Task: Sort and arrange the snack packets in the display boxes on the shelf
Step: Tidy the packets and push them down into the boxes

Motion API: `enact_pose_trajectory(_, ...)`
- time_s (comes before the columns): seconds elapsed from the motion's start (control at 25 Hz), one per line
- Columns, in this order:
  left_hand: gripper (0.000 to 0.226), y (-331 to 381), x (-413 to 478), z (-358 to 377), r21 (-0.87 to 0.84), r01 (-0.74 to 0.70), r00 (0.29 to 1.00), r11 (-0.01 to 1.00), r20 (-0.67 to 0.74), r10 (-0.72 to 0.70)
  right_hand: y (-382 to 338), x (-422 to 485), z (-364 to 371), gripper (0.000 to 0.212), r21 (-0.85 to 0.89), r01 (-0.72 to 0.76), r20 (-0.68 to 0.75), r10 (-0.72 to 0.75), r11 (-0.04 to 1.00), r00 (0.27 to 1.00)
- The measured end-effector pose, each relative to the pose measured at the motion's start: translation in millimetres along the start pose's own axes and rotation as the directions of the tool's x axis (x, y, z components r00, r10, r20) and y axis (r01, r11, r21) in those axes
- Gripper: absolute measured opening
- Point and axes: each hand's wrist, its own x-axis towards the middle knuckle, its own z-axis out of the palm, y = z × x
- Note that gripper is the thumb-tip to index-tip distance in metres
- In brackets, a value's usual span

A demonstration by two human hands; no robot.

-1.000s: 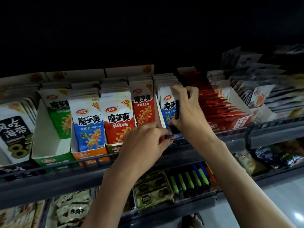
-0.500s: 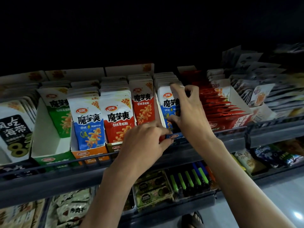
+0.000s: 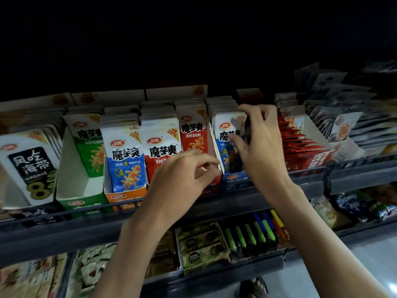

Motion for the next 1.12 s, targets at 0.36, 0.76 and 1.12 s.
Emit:
enact_pose_trajectory(0.36,0.015,-54.0,-34.7,-77.9,-0.112,0.377,0.766,0.919,-0.520,-0.377,-80.9,-0.4,24.1,0.013,0.201,0.319,0.088,-0.341,0.926,0.936)
enact_pose_trajectory(0.76,0.015,-80.5,-50.5,-104.2,0.049,0.647,0.723,0.761,-0.356,-0.592,-148.3,-13.2,88.7,0.055,-0.099,0.310,0.475,-0.229,0.946,0.850)
enact_pose_trajectory(1.12,0.017,-86.3,-52.9,-108.5,0.012,0.641,0.735,0.767,-0.295,-0.610,-164.4,-11.1,94.5,0.036,-0.211,0.270,0.412,-0.165,0.939,0.896)
